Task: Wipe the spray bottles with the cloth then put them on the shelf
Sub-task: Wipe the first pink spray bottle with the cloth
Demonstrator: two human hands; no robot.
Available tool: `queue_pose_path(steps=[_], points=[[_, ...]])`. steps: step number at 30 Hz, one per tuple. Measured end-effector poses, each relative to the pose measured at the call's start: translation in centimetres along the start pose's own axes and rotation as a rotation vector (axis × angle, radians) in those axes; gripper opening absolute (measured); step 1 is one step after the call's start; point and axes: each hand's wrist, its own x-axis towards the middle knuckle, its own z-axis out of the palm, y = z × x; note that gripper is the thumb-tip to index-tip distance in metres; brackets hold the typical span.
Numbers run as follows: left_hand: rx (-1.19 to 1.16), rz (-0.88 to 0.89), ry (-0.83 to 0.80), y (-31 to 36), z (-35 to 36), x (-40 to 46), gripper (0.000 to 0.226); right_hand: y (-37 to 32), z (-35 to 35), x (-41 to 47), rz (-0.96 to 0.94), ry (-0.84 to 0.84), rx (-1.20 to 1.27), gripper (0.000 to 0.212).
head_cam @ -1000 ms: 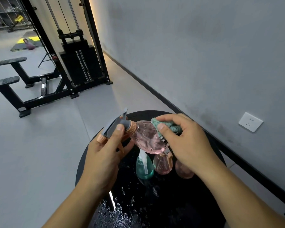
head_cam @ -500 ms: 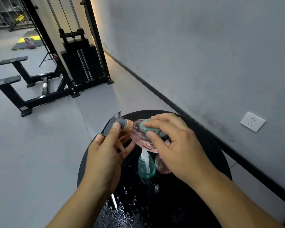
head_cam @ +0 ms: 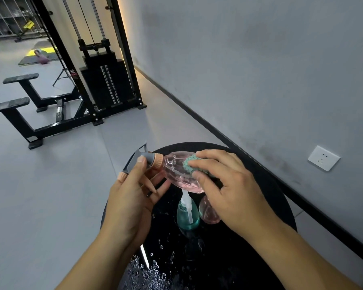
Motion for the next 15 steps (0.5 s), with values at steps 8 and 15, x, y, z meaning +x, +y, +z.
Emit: queue_pose_path(steps=[8,15], points=[[0.003,0.020,-0.028,0.5,-0.4,-0.1,0.023,-0.4,-0.6,0.0,0.173,0.012,0.214,0.023],[-0.013,0.023,-0.100,0.4,-0.1,-0.1,0.023,-1.2,0.2,-1.1,0.167,0.068,0.296,0.023]])
